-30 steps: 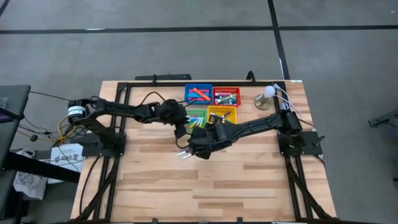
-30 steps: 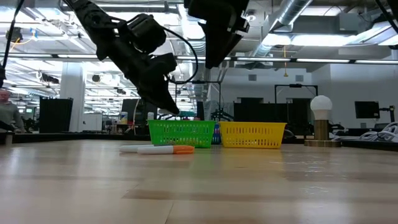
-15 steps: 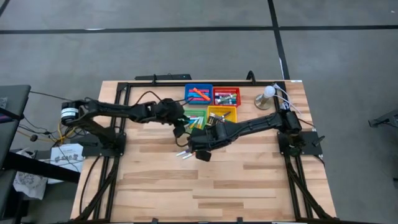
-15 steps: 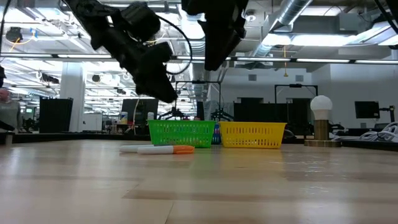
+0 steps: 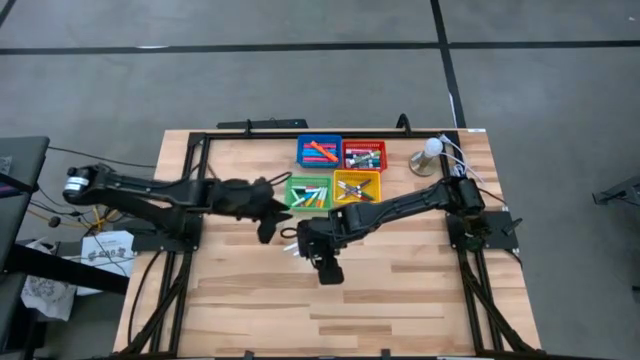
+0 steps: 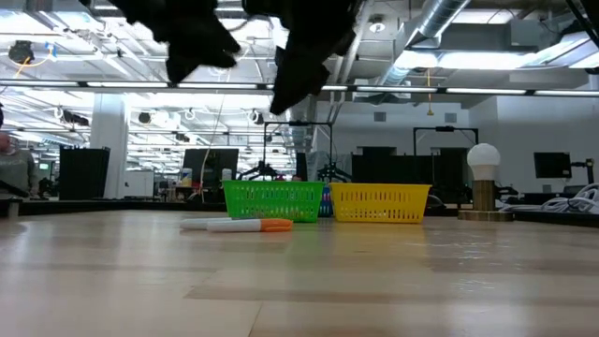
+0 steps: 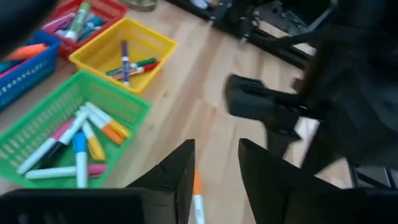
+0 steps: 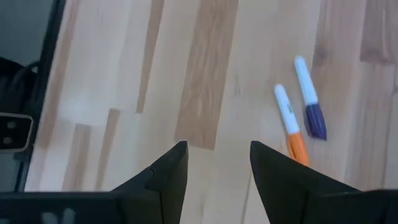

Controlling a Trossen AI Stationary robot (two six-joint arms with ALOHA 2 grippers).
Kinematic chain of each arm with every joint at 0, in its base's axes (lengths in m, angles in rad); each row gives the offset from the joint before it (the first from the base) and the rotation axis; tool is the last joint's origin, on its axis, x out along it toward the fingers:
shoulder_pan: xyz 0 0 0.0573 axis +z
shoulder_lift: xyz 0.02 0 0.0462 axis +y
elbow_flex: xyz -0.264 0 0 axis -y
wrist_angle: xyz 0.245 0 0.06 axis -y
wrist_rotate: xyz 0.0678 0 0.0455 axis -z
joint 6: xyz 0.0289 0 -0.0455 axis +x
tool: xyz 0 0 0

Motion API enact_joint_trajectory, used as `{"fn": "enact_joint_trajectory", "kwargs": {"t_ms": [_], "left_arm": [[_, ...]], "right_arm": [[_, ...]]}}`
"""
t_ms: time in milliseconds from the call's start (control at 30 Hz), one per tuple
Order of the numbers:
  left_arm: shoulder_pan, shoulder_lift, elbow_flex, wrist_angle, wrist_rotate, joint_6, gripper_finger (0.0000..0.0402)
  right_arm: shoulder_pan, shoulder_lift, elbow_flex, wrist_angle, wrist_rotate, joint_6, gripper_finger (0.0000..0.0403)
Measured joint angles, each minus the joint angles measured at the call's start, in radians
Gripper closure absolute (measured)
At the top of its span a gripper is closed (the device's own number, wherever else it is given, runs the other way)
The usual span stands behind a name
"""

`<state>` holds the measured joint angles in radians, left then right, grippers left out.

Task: Pick & Place Markers
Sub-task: Put the orange mini marker into the green bin

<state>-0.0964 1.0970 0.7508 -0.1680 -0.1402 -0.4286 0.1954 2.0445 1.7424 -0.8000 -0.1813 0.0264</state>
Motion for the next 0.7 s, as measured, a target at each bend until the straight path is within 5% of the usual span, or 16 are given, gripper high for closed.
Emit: {"fn": "enact_joint_trajectory", "kwargs": {"t_ms": [367,533,700], "left_arm": [[-0.220,-0.044,0.000,-0.019,-0.069,-0.157,0.0289],[-0.277,-0.044,0.000,-0.020,-0.070,-0.145,0.0289],[-0.309,-0.044,0.000,-0.032,-0.063,-0.102,0.0289]], "right_arm": [[0.005,0.000,0.001,0.177,0.034,0.132,0.0240],[-0.013,0.020,0.001,0.136,0.124,0.069,0.0240],[-0.049,0.060,0.000,0.126,0.085,0.014,0.0240]]}}
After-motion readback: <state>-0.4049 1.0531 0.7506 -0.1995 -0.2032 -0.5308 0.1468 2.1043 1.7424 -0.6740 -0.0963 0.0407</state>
